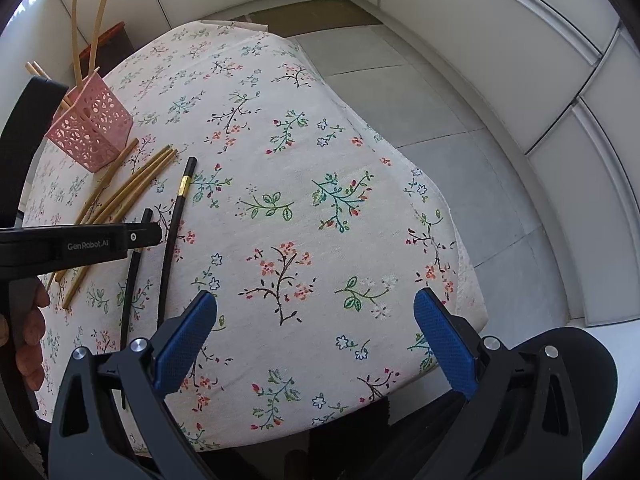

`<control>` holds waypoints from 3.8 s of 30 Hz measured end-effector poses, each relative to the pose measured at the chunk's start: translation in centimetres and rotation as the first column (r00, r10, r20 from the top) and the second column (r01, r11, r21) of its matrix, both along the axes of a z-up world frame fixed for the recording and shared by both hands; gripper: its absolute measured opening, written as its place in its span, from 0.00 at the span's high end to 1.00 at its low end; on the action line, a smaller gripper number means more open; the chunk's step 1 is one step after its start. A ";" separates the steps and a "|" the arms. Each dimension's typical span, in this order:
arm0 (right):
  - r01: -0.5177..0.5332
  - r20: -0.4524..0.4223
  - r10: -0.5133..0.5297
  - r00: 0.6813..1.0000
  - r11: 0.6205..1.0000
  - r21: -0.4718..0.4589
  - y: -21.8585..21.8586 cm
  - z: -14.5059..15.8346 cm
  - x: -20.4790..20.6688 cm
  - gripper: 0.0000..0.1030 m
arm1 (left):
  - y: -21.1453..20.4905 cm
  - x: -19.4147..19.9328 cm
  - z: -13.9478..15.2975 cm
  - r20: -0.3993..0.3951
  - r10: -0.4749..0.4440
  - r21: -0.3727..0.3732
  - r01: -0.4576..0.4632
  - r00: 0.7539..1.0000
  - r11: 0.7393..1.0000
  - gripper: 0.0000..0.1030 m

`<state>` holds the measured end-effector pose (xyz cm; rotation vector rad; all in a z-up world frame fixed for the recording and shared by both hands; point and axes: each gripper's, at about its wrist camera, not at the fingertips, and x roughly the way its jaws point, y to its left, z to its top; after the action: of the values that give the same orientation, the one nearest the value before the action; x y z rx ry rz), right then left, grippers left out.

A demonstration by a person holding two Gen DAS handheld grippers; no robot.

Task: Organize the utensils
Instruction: 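Lower both tools onto the black gold-banded chopsticks and close each on one, then lift both black chopsticks and carry them over the pink basket, then open the left tool then the right tool to drop the black chopsticks in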

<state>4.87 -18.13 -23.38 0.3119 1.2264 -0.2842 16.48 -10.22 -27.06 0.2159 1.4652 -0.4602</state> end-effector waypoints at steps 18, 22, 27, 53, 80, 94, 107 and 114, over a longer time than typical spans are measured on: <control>0.010 0.033 -0.012 0.999 0.999 0.037 1.5 0.2 7.9 0.07 | 3.9 -2.3 6.1 0.164 -0.001 -0.071 0.013 0.986 0.997 0.94; -0.015 -0.082 0.023 0.996 0.995 0.099 2.9 -2.4 12.4 0.08 | 5.9 -3.2 8.6 0.216 0.034 -0.108 -0.010 0.976 0.994 0.94; -0.021 -0.143 0.028 0.989 0.998 0.051 4.6 -4.4 15.0 0.33 | 7.3 -3.7 10.8 0.256 0.059 -0.143 -0.022 0.965 0.990 0.94; -0.041 0.157 0.001 0.988 0.968 0.249 1.5 4.4 5.4 0.93 | 7.0 0.0 1.8 -0.064 0.150 -0.071 -0.155 0.987 0.985 0.73; -0.255 0.399 0.158 0.903 0.946 0.203 3.5 12.1 0.2 0.93 | 9.2 -5.8 13.8 0.311 0.152 -0.257 -0.071 0.938 0.964 0.94; -0.299 0.538 0.148 0.830 0.932 0.205 3.4 20.2 0.8 0.93 | 13.6 -6.8 25.3 0.549 0.334 -0.395 -0.115 0.766 0.912 0.94; -0.349 0.645 0.176 0.744 0.925 0.150 4.7 25.5 5.3 0.93 | 13.3 -1.3 30.2 0.655 0.378 -0.370 -0.158 0.655 0.915 0.94; -0.348 0.637 0.181 0.750 0.926 0.146 5.2 25.3 8.3 0.93 | 12.7 3.0 26.2 0.616 0.374 -0.314 -0.219 0.693 0.924 0.94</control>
<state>13.13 -12.98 1.89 0.4070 0.6337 0.2288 19.43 2.50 -0.89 -0.0450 0.7014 -0.2269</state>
